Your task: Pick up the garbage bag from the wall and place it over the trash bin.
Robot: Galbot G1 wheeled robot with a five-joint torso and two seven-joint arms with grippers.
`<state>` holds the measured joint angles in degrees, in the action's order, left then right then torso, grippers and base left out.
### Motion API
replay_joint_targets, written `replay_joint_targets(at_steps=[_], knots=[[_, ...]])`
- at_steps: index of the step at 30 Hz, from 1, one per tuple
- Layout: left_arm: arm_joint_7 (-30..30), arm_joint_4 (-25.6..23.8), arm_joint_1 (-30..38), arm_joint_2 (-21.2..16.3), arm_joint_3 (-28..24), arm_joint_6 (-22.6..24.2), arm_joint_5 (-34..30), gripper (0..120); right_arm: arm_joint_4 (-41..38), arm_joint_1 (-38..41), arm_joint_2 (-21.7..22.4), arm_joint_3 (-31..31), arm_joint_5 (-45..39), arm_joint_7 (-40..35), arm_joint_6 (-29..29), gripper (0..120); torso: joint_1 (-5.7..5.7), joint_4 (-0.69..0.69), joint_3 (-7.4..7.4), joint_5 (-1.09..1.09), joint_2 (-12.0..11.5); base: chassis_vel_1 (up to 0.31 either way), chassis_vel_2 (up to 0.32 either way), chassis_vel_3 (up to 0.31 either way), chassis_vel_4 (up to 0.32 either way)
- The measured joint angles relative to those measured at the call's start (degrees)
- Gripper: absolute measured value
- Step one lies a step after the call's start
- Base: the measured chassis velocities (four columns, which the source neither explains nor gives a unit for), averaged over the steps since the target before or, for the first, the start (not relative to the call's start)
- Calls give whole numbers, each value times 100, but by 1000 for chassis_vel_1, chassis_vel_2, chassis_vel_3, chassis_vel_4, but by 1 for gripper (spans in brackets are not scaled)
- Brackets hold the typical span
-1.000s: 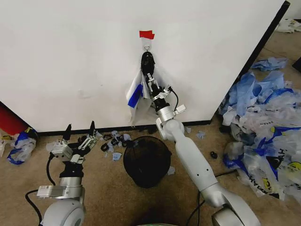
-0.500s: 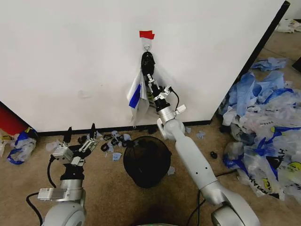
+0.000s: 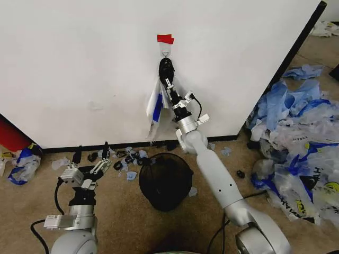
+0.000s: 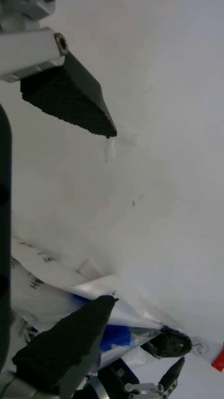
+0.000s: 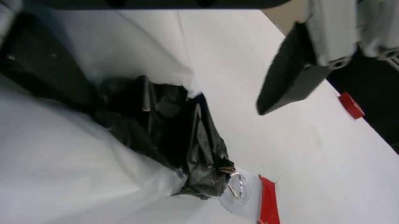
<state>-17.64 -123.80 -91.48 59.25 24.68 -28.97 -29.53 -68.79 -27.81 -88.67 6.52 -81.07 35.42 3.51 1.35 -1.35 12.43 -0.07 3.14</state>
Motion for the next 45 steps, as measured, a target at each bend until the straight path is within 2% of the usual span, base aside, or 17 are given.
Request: replay_joint_targets(at_steps=[2, 9, 11, 16, 18, 22, 23, 24, 25, 35, 45], knots=[[1, 9, 1, 3, -8, 0, 8, 100, 8, -8, 6, 2, 12, 8, 9, 88, 0, 0, 0, 0, 0, 0, 0, 0, 0], [5, 61, 20, 18, -50, -1, 27, 100, 32, -66, 35, 4, 68, 45, 49, 58, 0, 0, 0, 0, 0, 0, 0, 0, 0], [5, 63, 17, 21, -58, -2, 32, 100, 52, -66, 26, 10, 83, 47, 60, 55, 0, 0, 0, 0, 0, 0, 0, 0, 0], [10, 63, 7, 13, -69, -9, 44, 100, 112, -62, -2, 20, 112, 53, 91, 32, 0, 0, 0, 0, 0, 0, 0, 0, 0], [10, 63, 9, 8, -69, -9, 43, 100, 122, -57, -7, 23, 115, 53, 95, 30, 0, 0, 0, 0, 0, 0, 0, 0, 0], [11, 63, 7, 13, -72, -11, 41, 100, 151, -28, -20, 32, 122, 53, 127, 12, 0, 0, 0, 0, 0, 0, 0, 0, 0], [11, 63, 7, 13, -72, -11, 41, 100, 151, -28, -20, 32, 122, 53, 127, 12, 0, 0, 0, 0, 0, 0, 0, 0, 0], [14, 69, -3, 32, -81, -17, 50, 100, 156, -26, -22, 32, 127, 53, 142, 4, 0, 0, 0, 0, 0, 0, 0, 0, 0], [15, 71, -11, 41, -85, -20, 55, 100, 159, -25, -23, 34, 128, 53, 150, 1, 0, 0, 0, 0, 0, 0, 0, 0, 0], [19, 86, -20, 29, -72, -33, 78, 100, -34, -111, 62, 2, 98, 43, 192, 0, 0, 0, 0, 0, -1, 0, 0, 0, 0], [16, 104, 69, -20, -78, -35, 60, 100, -1027, -497, 689, -234, -139, -198, 180, 0, 0, 0, 0, 0, -1, 0, 0, 0, 0]])
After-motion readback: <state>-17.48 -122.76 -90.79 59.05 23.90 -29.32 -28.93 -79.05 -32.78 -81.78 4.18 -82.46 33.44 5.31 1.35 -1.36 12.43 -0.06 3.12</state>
